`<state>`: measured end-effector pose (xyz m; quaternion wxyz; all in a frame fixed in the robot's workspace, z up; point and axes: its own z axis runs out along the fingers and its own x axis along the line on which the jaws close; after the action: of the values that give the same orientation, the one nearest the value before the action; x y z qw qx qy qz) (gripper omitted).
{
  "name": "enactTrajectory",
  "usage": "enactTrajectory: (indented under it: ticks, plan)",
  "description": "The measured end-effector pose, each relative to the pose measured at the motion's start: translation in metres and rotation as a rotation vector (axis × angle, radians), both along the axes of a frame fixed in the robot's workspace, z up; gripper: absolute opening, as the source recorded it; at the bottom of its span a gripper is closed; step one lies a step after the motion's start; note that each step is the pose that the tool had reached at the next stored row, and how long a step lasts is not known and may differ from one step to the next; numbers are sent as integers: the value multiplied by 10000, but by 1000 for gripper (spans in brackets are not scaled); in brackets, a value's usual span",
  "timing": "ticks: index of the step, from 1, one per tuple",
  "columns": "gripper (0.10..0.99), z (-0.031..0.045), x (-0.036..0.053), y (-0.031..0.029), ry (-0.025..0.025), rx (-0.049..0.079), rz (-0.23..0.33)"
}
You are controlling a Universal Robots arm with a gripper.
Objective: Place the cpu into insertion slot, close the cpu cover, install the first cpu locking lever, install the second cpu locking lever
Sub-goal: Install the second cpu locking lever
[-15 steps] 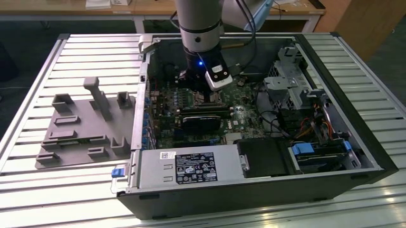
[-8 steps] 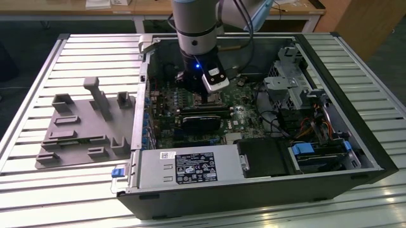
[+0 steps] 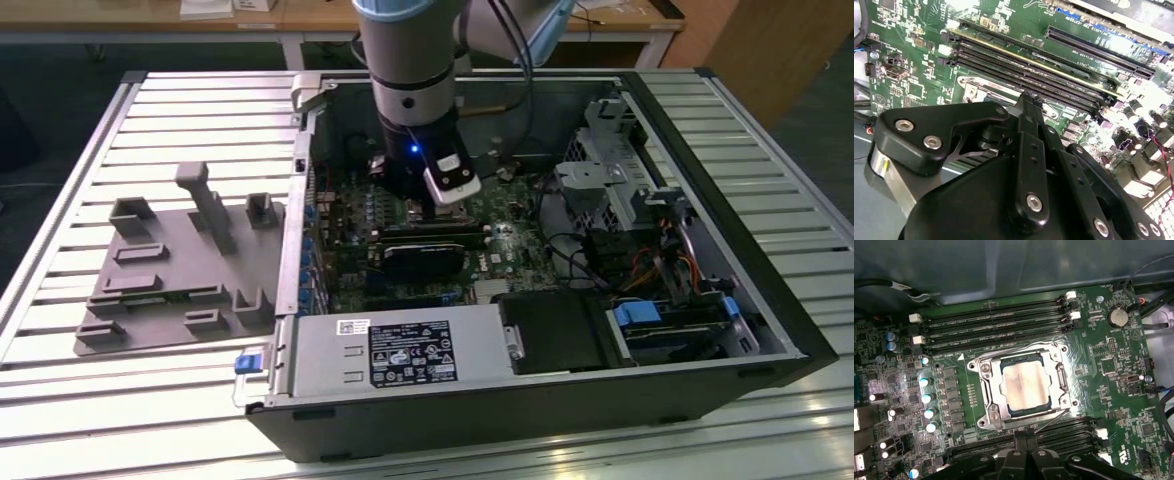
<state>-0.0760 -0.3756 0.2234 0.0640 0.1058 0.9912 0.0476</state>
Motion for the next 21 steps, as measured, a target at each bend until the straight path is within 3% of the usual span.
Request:
enactTrajectory:
  ticks: [6, 13, 21]
  plan:
    - [106, -26, -21, -68, 0, 505, 4]
    - [106, -63, -59, -150, 0, 1005, 13]
    - [106, -95, -74, -264, 0, 1485, 12]
